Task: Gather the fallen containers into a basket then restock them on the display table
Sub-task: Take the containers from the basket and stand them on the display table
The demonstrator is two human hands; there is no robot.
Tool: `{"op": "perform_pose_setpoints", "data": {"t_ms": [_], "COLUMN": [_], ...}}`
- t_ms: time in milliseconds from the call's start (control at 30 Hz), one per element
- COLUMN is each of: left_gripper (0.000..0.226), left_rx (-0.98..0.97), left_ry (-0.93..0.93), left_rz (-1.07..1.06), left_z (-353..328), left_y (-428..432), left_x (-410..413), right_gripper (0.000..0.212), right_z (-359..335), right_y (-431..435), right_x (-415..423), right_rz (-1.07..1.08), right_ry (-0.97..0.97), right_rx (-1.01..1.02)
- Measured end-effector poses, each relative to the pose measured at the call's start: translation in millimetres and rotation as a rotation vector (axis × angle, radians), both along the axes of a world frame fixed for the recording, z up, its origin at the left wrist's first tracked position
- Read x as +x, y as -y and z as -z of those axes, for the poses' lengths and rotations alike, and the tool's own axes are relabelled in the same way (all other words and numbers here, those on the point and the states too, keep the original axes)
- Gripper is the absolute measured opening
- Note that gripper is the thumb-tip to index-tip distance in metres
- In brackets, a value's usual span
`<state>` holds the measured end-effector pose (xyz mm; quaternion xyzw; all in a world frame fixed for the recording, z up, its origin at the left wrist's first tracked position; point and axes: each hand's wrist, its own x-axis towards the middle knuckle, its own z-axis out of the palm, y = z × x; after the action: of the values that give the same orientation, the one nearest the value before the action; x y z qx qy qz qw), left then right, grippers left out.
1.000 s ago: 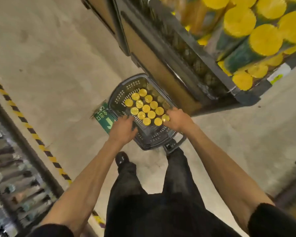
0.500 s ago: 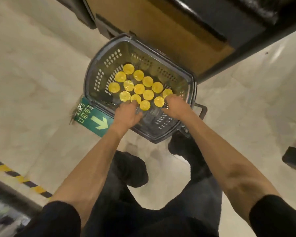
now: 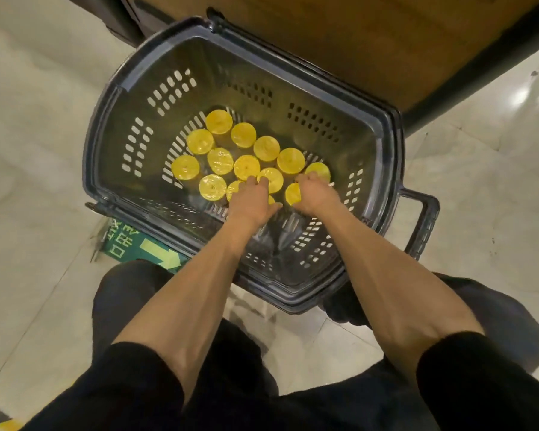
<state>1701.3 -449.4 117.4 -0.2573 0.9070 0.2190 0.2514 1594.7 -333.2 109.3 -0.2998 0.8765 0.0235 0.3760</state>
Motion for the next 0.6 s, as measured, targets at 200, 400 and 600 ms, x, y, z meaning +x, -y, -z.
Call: {"op": "perform_pose_setpoints", "data": {"t_ms": [200,400,600], "left_gripper": [0.071,0.073,0.079], "left_rx": [0.008,-0.016,-0.111], "left_ry": [0.129,0.104,0.129], "left_rz": [0.036,0.026,-0.013], "left_z": [34,46,50], "left_y": [2,-4,-12], "left_x": [-9,-11,-12], "right_gripper": [0.075,0.074,0.06], "right_z": [31,44,58], "right_y": [9,8,12], "right_x": [-1,1,6], "right_rz": [-0.019,0.017,0.025], "right_ry": [-0.021,-0.133,-0.176], "right_rx": [0.001,0.021,0.028]}}
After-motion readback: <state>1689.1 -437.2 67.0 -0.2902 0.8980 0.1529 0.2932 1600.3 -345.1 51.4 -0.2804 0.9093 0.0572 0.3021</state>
